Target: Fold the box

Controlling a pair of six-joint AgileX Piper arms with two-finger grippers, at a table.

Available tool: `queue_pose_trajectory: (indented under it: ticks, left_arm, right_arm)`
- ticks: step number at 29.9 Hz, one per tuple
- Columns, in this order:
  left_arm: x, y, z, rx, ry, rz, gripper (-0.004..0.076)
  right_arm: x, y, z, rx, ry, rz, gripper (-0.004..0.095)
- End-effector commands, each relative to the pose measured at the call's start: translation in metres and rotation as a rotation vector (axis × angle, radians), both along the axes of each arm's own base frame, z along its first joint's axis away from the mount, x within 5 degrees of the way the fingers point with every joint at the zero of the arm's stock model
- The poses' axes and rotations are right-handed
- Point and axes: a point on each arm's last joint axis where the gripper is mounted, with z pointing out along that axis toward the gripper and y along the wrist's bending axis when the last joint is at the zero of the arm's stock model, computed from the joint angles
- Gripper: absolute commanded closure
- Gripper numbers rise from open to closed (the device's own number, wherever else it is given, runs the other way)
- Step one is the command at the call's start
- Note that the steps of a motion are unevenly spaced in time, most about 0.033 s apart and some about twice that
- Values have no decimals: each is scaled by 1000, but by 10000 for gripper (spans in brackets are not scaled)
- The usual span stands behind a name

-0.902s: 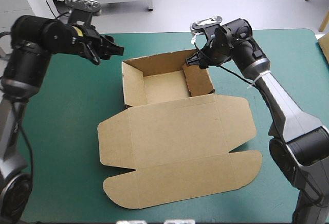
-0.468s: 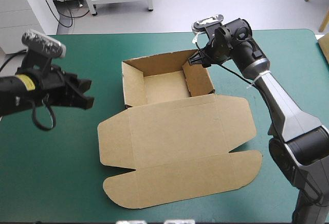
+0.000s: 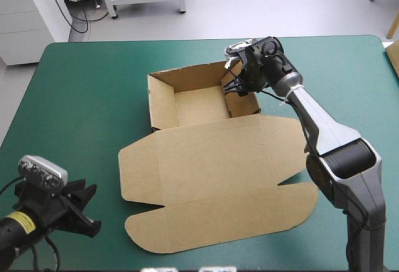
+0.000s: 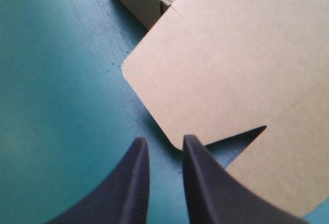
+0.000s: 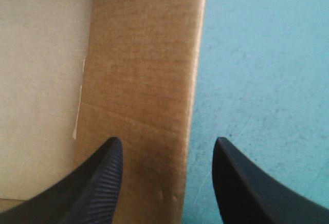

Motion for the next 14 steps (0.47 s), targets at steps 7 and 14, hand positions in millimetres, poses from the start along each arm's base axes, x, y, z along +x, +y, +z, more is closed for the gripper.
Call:
queue_pose_trajectory:
  ticks: [7, 14]
  left_arm:
    - [-22, 6, -43, -129, -153, 31, 731]
    - [-24, 8, -55, -136, -163, 35, 731]
  right_arm:
    - [8, 3, 9, 23, -97, 9, 529]
    - [10, 0, 8, 18, -97, 7, 929]
